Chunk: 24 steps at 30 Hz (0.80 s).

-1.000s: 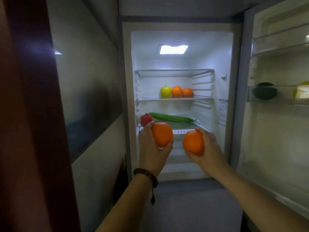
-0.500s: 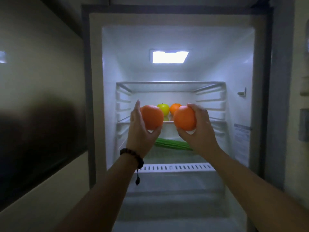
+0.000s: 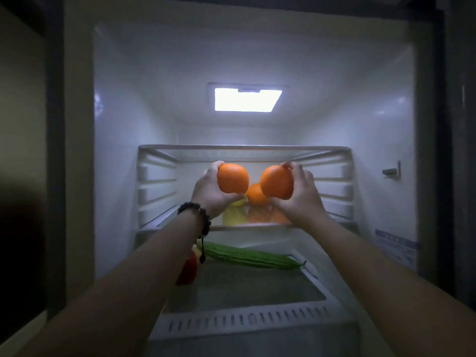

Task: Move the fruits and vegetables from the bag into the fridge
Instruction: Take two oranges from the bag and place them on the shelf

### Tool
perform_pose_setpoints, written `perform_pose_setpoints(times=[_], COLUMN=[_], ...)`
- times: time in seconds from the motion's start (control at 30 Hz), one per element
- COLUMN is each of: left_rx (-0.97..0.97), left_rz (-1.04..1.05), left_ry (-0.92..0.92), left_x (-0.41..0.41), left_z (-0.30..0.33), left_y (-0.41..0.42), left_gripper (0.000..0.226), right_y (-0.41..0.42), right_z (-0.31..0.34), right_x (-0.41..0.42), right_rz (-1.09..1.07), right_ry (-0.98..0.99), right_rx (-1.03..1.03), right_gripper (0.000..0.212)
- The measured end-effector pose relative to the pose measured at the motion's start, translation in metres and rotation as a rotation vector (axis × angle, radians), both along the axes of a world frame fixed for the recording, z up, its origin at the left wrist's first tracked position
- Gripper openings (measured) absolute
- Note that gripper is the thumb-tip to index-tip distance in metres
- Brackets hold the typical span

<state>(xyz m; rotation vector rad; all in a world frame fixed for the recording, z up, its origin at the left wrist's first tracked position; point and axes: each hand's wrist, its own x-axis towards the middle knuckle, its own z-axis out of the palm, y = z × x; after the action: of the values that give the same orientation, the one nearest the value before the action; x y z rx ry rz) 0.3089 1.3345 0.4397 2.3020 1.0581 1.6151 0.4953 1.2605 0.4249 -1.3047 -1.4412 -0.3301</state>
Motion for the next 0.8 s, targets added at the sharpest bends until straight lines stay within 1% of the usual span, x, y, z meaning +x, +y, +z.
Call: perform_pose_setpoints(times=[0.13, 0.2, 0.27, 0.37, 0.43, 0.53, 0.63, 0.73, 0.8], left_rx=[-0.165, -0.261, -0.301, -0.284, -0.272, -0.260, -0.216, -0.178, -0.161], left_rz=[-0.040, -0.036, -0.020, -0.004, 0.004, -0.003, 0.004, -0.006, 0.015], left_ry=[0.082, 0.104, 0.143, 0.272, 0.347, 0.353, 0.340, 0.348, 0.415], left_x=[0.014, 0.022, 0.031, 0.045, 0.054, 0.067, 0.074, 0.073, 0.073], left_z=[0.015, 0.018, 0.023, 0.034, 0.040, 0.037, 0.029, 0.025, 0.023], left_y=[0.036, 0.047, 0.056, 0.064, 0.067, 0.074, 0.082, 0.088, 0.090], left_gripper=[0.097, 0.099, 0.095, 0.093, 0.092, 0.088, 0.085, 0.083, 0.084], right_y=[0.029, 0.041, 0.050, 0.059, 0.064, 0.073, 0.084, 0.092, 0.094], right_z=[0.022, 0.027, 0.030, 0.033, 0.037, 0.042, 0.034, 0.024, 0.023], right_x=[0.024, 0.035, 0.047, 0.061, 0.065, 0.065, 0.065, 0.065, 0.067], right_rz=[-0.098, -0.096, -0.072, -0.084, -0.108, -0.167, -0.258, -0.290, -0.295], right_ry=[0.028, 0.028, 0.033, 0.045, 0.015, -0.089, -0.197, -0.240, -0.247], right_rx=[-0.183, -0.237, -0.258, -0.289, -0.337, -0.393, -0.388, -0.389, -0.390], right_gripper=[0.079, 0.082, 0.083, 0.075, 0.073, 0.071, 0.073, 0.072, 0.072])
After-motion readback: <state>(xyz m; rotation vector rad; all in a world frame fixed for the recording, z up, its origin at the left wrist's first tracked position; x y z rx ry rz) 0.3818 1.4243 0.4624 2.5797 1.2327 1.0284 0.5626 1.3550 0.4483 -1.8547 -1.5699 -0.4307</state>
